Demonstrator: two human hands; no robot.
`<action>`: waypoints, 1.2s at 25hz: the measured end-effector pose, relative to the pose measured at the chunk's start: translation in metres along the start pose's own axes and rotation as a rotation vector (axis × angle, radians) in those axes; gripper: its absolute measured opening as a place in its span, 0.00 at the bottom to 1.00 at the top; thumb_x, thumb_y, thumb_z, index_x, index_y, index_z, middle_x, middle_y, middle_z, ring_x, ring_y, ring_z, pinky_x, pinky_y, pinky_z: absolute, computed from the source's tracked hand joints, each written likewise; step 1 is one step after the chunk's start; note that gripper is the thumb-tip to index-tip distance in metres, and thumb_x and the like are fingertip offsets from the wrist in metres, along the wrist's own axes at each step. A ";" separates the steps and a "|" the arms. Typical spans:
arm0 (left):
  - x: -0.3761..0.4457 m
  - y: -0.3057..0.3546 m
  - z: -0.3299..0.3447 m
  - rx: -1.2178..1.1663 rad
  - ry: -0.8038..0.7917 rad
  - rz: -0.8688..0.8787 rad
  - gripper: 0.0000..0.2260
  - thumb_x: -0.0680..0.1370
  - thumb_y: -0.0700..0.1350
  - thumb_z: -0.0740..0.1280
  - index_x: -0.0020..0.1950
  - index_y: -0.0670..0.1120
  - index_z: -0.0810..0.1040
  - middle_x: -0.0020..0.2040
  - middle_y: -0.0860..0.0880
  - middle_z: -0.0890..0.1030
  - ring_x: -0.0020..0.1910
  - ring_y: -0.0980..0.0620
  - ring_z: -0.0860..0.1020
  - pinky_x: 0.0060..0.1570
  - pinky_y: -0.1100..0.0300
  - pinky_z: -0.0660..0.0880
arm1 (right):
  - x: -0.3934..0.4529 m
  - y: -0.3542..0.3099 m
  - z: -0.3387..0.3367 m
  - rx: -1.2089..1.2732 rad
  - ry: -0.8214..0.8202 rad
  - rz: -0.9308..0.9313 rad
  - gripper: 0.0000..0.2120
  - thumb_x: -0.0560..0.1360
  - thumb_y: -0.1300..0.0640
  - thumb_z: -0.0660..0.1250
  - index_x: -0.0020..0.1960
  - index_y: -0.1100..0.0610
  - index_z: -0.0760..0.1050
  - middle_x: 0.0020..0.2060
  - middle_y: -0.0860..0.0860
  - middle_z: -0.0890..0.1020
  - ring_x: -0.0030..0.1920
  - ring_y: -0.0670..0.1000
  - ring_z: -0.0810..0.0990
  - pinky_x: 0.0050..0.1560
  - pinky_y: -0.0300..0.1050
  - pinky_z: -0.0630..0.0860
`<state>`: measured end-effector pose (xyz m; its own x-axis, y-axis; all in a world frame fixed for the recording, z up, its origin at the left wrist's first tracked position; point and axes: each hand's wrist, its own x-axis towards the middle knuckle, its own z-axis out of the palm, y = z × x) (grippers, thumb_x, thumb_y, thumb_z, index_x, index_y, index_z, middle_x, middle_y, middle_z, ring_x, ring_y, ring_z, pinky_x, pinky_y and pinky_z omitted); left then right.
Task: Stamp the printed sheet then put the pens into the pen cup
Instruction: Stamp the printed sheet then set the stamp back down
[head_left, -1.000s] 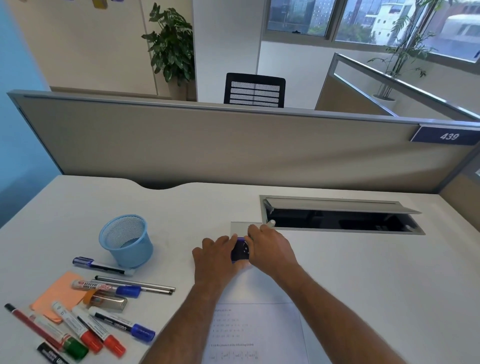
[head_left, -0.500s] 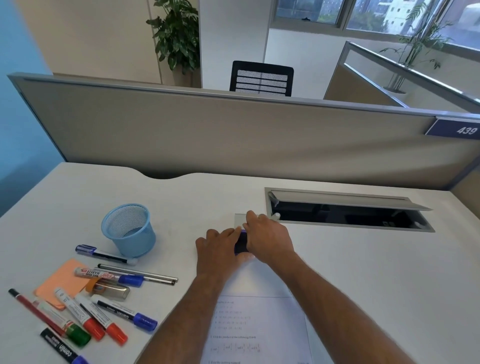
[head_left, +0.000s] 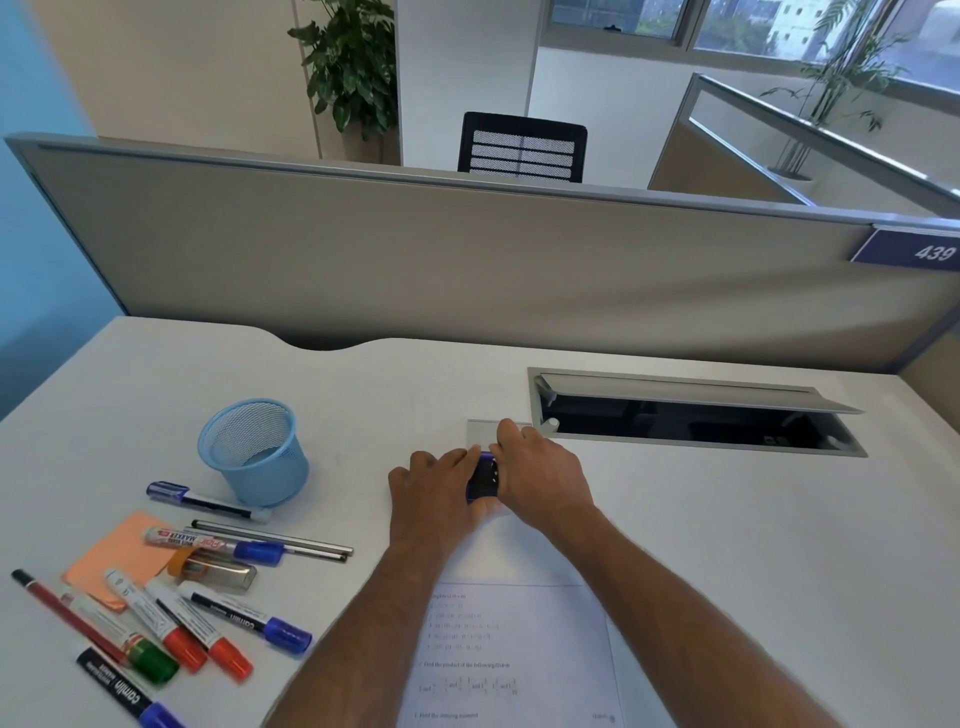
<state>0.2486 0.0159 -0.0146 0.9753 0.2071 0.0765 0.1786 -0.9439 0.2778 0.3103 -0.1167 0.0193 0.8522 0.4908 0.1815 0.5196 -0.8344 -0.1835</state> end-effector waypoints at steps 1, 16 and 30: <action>-0.001 0.000 0.000 0.000 0.001 0.003 0.30 0.71 0.70 0.61 0.70 0.59 0.65 0.66 0.60 0.75 0.61 0.47 0.70 0.54 0.49 0.64 | 0.001 0.000 -0.001 0.001 -0.006 -0.001 0.21 0.73 0.47 0.68 0.44 0.47 0.54 0.38 0.51 0.76 0.29 0.52 0.72 0.28 0.41 0.66; -0.028 0.008 -0.005 -0.076 -0.028 0.064 0.41 0.71 0.74 0.57 0.76 0.52 0.55 0.75 0.52 0.64 0.73 0.47 0.62 0.72 0.44 0.60 | -0.007 0.000 -0.013 -0.082 -0.038 -0.048 0.13 0.74 0.47 0.68 0.50 0.52 0.67 0.43 0.50 0.76 0.36 0.49 0.75 0.31 0.42 0.73; -0.106 0.018 -0.030 -0.041 -0.073 0.114 0.36 0.76 0.69 0.55 0.78 0.54 0.52 0.79 0.53 0.56 0.77 0.51 0.55 0.75 0.48 0.53 | -0.090 -0.016 -0.046 0.193 0.049 0.129 0.09 0.80 0.50 0.60 0.58 0.51 0.65 0.51 0.49 0.81 0.39 0.49 0.78 0.37 0.36 0.74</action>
<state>0.1440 -0.0148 0.0113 0.9961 0.0785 0.0399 0.0623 -0.9487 0.3101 0.2222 -0.1592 0.0502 0.9108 0.3663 0.1905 0.4126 -0.8238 -0.3887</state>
